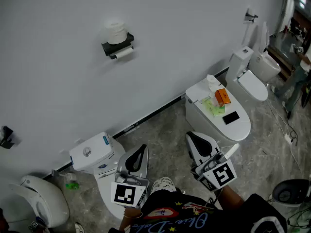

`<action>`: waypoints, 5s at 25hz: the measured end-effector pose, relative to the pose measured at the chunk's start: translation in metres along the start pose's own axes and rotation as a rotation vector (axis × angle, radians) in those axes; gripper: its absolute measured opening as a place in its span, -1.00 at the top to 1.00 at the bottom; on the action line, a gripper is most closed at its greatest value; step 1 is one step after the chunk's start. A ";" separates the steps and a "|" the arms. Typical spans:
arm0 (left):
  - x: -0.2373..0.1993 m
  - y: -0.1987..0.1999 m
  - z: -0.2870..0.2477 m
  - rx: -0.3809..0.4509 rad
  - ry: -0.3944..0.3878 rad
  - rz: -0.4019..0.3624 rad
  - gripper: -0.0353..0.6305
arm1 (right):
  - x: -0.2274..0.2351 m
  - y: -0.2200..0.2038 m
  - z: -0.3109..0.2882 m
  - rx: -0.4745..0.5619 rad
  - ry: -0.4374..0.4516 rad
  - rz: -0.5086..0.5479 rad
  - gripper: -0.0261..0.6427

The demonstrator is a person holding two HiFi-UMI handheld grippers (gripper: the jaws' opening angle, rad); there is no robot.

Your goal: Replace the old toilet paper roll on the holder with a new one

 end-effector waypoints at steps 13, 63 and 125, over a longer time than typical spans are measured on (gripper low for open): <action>-0.145 -0.011 -0.139 0.004 0.039 -0.197 0.88 | 0.076 -0.029 -0.184 0.018 0.044 0.085 0.88; -0.428 -0.059 -0.316 0.843 0.261 0.862 0.37 | 0.203 -0.057 -0.460 -0.070 0.249 -0.004 0.88; -0.316 -0.011 -0.274 0.102 0.392 0.085 0.34 | 0.155 -0.017 -0.492 0.061 0.649 0.091 0.77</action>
Point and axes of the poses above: the fingertips, and each gripper's own axes: z backward along the fingers, x to its right, y out of its top, the point moved 8 cm from there along z, backward along the fingers, and after that the axes turned 12 degrees about -y, right-handed, at the moved point
